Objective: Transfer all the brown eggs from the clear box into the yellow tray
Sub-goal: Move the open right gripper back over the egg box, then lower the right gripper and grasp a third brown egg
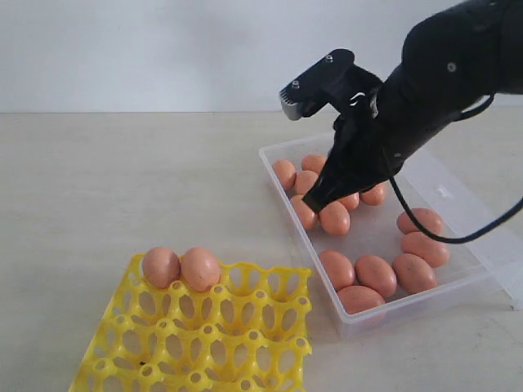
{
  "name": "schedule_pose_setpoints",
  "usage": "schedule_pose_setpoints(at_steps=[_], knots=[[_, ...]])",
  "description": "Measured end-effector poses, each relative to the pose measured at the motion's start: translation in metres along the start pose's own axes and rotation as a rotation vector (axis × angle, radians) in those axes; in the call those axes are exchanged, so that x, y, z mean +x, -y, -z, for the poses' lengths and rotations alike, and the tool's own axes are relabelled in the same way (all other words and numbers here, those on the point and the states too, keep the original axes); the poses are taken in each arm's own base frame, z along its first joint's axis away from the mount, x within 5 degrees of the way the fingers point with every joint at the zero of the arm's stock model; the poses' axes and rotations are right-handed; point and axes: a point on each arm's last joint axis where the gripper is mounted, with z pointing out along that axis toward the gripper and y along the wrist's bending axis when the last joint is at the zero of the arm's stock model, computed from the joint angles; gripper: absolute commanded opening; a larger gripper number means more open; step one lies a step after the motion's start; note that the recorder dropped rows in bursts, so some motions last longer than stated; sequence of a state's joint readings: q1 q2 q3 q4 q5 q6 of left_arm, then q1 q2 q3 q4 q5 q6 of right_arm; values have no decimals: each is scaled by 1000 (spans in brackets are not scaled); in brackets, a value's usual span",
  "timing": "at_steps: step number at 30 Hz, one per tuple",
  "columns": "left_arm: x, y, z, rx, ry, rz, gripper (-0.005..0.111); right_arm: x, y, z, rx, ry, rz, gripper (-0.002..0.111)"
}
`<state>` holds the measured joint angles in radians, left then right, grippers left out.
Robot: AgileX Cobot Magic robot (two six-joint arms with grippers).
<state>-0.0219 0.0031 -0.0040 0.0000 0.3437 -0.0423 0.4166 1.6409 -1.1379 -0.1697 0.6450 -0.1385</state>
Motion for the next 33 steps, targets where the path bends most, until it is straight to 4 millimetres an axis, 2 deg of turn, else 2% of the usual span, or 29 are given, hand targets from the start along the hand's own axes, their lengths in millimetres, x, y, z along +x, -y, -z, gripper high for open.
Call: schedule_pose_setpoints(at_steps=[5,7,10,13,15,18,20,21,25,33], knots=[[0,0,0,0,0,0,4,-14,41,-5,71,-231,-92,0],[0,0,0,0,0,0,4,-21,56,-9,-18,-312,-141,0],[0,0,0,0,0,0,4,-36,71,-20,-213,-285,-238,0],[0,0,0,0,0,0,4,-44,73,-29,-313,-243,-212,2],[0,0,0,0,0,0,4,-45,71,-29,-346,-229,-161,11],[0,0,0,0,0,0,4,-46,70,-28,-370,-215,-144,37],[0,0,0,0,0,0,4,-46,69,-29,-377,-216,-142,51],[0,0,0,0,0,0,4,-46,69,-30,-380,-217,-143,53],[0,0,0,0,0,0,4,-42,71,-39,-342,-263,-213,52],[0,0,0,0,0,0,4,-34,70,-77,-312,-338,-348,52]])
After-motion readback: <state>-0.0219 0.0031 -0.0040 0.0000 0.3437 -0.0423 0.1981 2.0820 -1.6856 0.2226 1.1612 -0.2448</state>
